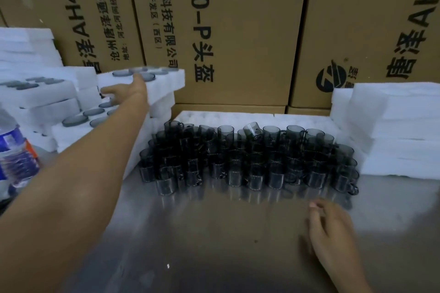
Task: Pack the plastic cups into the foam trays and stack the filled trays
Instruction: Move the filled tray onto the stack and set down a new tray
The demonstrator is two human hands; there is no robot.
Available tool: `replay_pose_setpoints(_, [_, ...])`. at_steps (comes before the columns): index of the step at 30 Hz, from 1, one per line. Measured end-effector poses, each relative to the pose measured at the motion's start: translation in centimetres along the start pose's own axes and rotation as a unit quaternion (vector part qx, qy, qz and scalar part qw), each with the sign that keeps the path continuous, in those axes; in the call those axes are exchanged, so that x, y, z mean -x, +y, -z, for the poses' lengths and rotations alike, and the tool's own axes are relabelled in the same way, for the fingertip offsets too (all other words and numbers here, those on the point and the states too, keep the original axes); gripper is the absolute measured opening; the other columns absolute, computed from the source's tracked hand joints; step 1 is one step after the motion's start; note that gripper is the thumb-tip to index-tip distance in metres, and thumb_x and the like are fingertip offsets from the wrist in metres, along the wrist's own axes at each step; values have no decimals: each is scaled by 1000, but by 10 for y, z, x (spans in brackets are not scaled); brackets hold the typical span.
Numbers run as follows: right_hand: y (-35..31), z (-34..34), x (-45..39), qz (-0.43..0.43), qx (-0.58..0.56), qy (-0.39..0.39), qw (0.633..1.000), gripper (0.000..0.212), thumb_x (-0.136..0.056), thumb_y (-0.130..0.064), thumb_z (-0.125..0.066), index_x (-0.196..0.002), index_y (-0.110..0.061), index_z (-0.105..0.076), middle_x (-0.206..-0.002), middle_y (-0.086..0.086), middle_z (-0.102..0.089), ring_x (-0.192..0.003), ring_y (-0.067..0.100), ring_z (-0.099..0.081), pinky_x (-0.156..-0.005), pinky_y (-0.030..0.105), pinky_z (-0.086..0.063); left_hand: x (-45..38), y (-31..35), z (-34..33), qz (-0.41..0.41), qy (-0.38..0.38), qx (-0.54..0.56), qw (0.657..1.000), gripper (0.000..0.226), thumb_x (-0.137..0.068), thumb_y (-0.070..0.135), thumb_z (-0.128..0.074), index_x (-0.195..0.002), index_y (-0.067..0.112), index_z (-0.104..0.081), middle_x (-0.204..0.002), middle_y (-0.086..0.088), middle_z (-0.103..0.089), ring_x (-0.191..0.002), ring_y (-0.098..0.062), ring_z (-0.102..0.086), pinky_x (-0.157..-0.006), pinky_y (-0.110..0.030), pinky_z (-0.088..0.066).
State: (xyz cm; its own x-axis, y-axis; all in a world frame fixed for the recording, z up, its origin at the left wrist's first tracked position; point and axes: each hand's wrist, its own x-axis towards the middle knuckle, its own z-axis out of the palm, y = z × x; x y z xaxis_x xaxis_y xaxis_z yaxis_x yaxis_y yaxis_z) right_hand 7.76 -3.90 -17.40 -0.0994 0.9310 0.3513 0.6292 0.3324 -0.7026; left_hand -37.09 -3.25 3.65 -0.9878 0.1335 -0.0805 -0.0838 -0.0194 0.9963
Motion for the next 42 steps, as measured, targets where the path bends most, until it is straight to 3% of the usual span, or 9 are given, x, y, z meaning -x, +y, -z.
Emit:
replay_pose_setpoints(4, [3,-3,-7,-27,43,-35,998,23,-100,-23,-53,-116,-12,-65,-113,11,-63,-106,25,-51,-96,41,-40,-37,-9,-22,-3,13,-16,1000,96,-92,57,-48,-157,7,3,-165,-18,-3,-151,-38,-10,-121,-49,-9])
replay_pose_setpoints(10, [4,-4,-11,-37,66,-44,996,14,-97,-22,-58,-106,-16,-68,-113,9,-65,-112,32,-54,-94,40,-41,-75,-2,-52,66,93,-15,993,100,-87,72,-45,-158,18,-1,-164,-17,5,-151,-38,2,-122,-53,-4])
replay_pose_setpoints(16, [4,-5,-10,-19,66,-29,997,7,-95,-20,-62,-97,-20,-68,-106,7,-66,-108,32,-57,-88,40,-39,-70,-21,-78,5,104,-65,992,96,-92,59,-54,-159,19,2,-163,-22,-2,-151,-36,-11,-120,-52,-7])
replay_pose_setpoints(21, [5,-6,-11,-15,73,-37,996,5,-94,-19,-64,-95,-18,-68,-107,6,-65,-108,33,-55,-88,41,-39,-57,-17,-74,-30,116,-90,989,84,-98,43,-50,-159,16,1,-165,-17,3,-153,-32,-1,-123,-44,0])
replay_pose_setpoints(25, [6,-5,-7,4,69,-37,997,4,-92,-13,-66,-92,-17,-69,-104,5,-65,-105,31,-55,-90,42,-39,-26,-20,-66,-69,64,-75,993,77,-102,34,-44,-158,14,4,-165,-16,10,-153,-33,5,-122,-43,2])
replay_pose_setpoints(28, [5,-2,-5,25,57,-42,997,14,-91,-11,-65,-87,-24,-63,-99,-3,-60,-101,23,-51,-91,41,-38,16,-35,-62,-165,2,-83,983,76,-101,21,-46,-157,8,3,-164,-19,13,-152,-36,11,-123,-38,-3])
replay_pose_setpoints(34, [7,-1,-3,29,77,-41,996,11,-92,-18,-61,-103,-16,-64,-105,-2,-57,-104,21,-49,-94,37,-37,124,-74,-83,-366,-162,-127,908,78,-93,-3,-47,-158,11,-6,-165,-14,11,-152,-29,10,-124,-41,-4])
replay_pose_setpoints(39, [13,5,-7,49,100,-89,990,22,-96,-24,-55,-116,-18,-61,-113,-3,-53,-108,17,-46,-97,31,-37,209,-98,-120,-410,-290,-172,847,82,-90,-8,-48,-158,13,-9,-166,-11,8,-153,-26,9,-125,-46,-9])
replay_pose_setpoints(42, [14,8,-8,47,75,-97,991,19,-96,-22,-54,-113,-18,-62,-111,-3,-53,-109,18,-47,-99,33,-38,258,-102,-143,-393,-344,-164,836,83,-87,-11,-45,-158,16,-11,-166,-9,5,-154,-26,1,-122,-40,-20])
